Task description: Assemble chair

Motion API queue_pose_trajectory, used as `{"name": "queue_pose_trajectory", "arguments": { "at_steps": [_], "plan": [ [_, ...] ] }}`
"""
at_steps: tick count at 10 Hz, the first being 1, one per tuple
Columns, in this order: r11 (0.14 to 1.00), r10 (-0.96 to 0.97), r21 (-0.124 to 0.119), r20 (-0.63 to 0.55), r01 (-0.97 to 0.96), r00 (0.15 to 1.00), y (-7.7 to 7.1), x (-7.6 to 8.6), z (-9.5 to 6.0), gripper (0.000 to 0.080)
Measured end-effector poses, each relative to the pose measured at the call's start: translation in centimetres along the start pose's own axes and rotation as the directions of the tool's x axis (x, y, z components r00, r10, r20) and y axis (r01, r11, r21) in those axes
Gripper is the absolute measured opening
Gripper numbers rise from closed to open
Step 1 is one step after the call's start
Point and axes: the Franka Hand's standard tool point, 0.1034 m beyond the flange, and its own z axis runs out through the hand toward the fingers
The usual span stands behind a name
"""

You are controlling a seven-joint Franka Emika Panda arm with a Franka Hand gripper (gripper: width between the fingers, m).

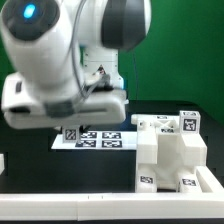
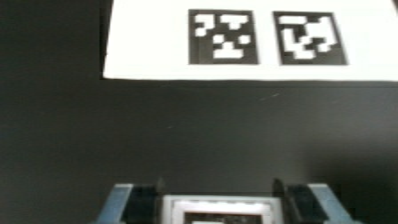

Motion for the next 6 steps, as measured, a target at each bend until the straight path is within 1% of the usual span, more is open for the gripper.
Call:
{"name": "queue_pose_trajectory", "arguments": {
  "at_steps": [2, 3, 4, 5, 6],
  "plan": [
    [1.000, 0.002, -0.012, -0.105, -0.003, 0.994, 0.3, 0.3, 0.2, 0.0281],
    [1.000, -0.001, -0.025, -0.184, -0.004, 0.983, 0.5, 0.8, -0.1, 0.0281],
    [0.999, -0.003, -0.038, -0.261, -0.008, 0.965, 0.4, 0.9, -0.6, 0.0281],
    [0.999, -0.023, -0.051, -0.328, 0.007, 0.945, -1.2, 0.9, -2.8, 0.0281],
    [0.998, -0.038, -0.057, -0.389, 0.017, 0.921, -3.0, 0.8, -5.3, 0.0281]
  ]
}}
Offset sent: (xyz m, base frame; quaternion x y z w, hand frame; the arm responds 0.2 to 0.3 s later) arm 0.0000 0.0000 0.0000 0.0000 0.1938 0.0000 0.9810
